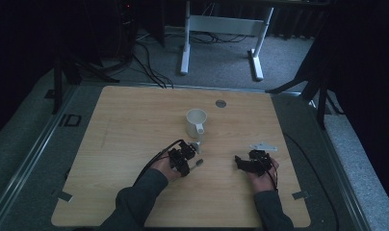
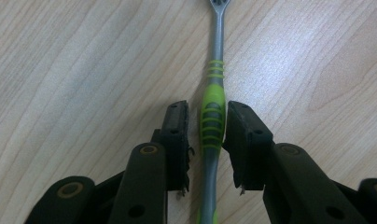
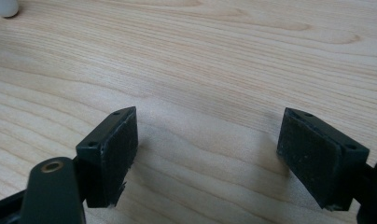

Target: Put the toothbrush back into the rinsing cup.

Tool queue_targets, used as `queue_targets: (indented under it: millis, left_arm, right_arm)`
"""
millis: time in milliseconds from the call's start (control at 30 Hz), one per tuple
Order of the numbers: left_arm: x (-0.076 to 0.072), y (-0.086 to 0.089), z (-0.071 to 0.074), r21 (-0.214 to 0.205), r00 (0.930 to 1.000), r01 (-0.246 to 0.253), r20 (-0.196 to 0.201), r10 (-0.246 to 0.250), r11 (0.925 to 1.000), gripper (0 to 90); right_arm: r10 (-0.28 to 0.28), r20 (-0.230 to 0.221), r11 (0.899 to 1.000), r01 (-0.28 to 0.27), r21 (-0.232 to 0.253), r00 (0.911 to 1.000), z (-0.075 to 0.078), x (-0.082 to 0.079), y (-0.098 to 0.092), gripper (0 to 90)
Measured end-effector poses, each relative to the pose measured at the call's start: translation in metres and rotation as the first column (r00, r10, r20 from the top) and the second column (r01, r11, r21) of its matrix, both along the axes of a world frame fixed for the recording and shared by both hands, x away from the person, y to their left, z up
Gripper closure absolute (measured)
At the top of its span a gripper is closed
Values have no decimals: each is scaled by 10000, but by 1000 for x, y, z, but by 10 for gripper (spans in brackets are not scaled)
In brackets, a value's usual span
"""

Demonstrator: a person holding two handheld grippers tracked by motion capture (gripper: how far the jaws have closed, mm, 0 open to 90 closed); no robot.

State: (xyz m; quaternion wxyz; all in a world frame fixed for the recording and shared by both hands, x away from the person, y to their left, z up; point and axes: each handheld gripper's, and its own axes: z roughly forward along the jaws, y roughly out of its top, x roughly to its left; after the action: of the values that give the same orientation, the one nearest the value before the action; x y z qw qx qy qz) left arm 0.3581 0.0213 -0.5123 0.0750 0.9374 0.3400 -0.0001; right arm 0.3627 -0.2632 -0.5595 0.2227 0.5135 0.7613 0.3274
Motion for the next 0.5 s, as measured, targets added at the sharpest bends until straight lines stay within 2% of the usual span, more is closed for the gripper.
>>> queue_targets:
  millis: [500]
  left_arm:
    - [1,-2,-4,189,9998,133,-147,-130,9997,754]
  right_arm:
    - [1,0,10000,-1,0,10000,0,0,0,200]
